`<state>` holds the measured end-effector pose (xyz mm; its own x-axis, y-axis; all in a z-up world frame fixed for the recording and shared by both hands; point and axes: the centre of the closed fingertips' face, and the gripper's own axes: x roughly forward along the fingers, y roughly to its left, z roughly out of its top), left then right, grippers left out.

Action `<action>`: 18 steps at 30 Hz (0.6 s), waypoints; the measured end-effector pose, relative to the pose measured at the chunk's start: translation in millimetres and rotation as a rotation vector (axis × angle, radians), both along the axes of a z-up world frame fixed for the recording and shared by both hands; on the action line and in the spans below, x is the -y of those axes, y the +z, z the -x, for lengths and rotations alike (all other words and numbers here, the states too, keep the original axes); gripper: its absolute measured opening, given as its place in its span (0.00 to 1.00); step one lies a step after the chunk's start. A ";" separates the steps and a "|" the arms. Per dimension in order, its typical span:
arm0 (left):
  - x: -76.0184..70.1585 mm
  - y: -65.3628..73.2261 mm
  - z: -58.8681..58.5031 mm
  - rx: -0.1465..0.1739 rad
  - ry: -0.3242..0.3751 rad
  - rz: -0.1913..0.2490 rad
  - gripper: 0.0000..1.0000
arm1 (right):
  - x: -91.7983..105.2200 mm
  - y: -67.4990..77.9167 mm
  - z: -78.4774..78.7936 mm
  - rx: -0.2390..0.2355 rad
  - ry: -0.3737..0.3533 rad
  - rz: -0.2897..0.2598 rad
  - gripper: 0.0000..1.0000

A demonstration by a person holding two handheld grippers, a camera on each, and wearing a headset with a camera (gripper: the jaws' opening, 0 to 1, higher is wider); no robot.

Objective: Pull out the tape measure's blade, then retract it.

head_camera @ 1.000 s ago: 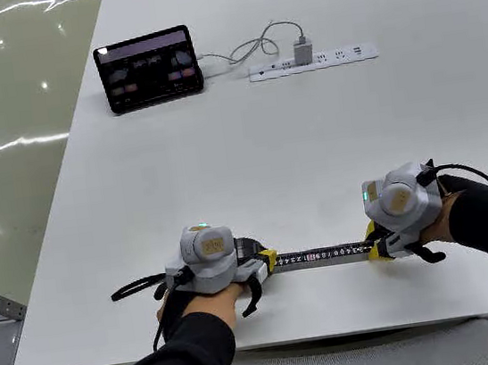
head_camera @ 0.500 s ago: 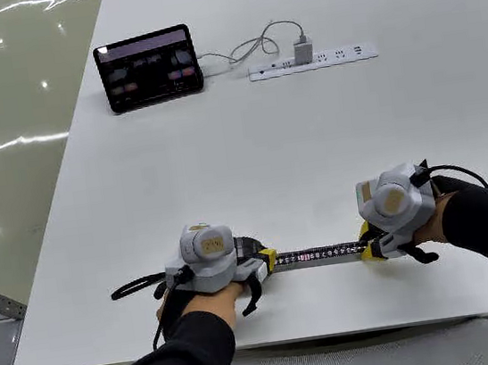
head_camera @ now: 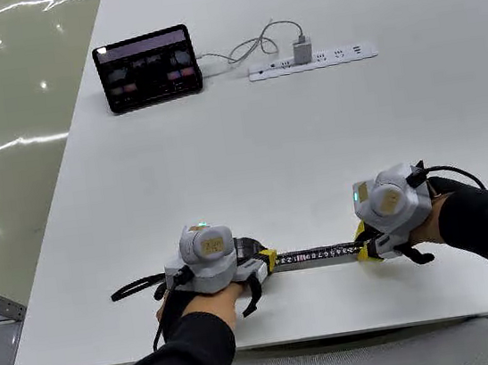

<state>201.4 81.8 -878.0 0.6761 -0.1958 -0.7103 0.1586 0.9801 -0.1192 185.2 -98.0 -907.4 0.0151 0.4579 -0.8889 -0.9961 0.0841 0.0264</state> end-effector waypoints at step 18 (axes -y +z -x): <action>0.1 -0.4 0.0 -0.003 0.001 -0.001 0.61 | -7.7 -0.5 -1.2 0.003 0.013 -0.014 0.11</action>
